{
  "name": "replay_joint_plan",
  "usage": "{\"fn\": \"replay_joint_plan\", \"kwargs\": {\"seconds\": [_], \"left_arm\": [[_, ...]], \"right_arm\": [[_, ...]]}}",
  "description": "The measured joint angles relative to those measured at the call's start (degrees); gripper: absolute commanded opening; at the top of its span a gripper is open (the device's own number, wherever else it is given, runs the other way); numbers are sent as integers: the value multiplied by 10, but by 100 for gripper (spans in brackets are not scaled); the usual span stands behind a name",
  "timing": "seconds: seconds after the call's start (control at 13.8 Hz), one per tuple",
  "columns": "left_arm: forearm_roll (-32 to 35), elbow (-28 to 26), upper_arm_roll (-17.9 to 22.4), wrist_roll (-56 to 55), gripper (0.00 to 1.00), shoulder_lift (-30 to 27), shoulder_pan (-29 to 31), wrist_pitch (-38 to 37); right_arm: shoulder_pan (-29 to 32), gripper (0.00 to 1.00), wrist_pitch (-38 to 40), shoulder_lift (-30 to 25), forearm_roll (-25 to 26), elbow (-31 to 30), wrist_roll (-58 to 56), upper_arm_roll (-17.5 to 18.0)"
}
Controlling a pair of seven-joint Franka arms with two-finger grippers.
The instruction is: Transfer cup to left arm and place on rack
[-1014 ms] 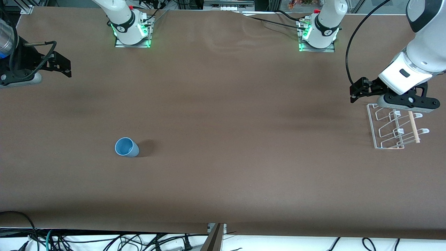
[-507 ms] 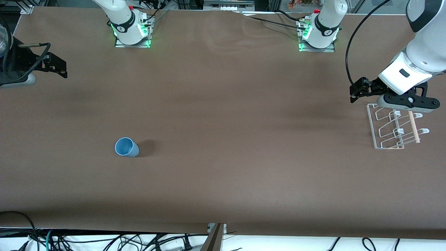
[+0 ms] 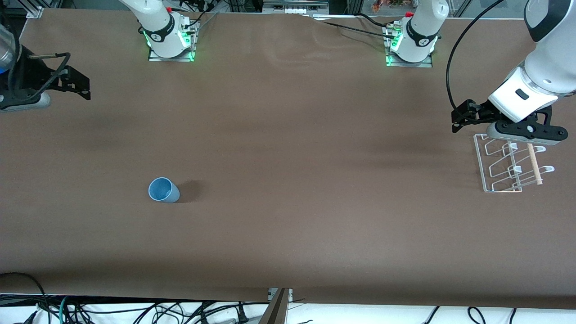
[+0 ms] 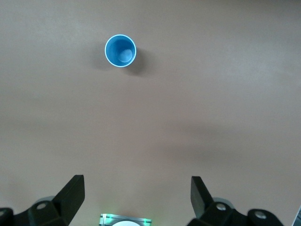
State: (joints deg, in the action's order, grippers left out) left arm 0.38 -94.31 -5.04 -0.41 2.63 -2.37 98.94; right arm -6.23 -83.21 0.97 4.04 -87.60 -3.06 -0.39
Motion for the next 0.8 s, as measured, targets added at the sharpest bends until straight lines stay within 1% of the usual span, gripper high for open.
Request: {"fn": "replay_joint_plan", "kwargs": {"seconds": [0.22,0.51,0.8], "left_arm": [[0,0,0,0,100,0,0,0],[0,0,0,0,100,0,0,0],[0,0,0,0,100,0,0,0]], "right_arm": [[2,99,15,0,0,1,13,-4],[6,100,19,0,-6,4,-2,-33],[6,99,29,8,-8,4,-4,-33]]}}
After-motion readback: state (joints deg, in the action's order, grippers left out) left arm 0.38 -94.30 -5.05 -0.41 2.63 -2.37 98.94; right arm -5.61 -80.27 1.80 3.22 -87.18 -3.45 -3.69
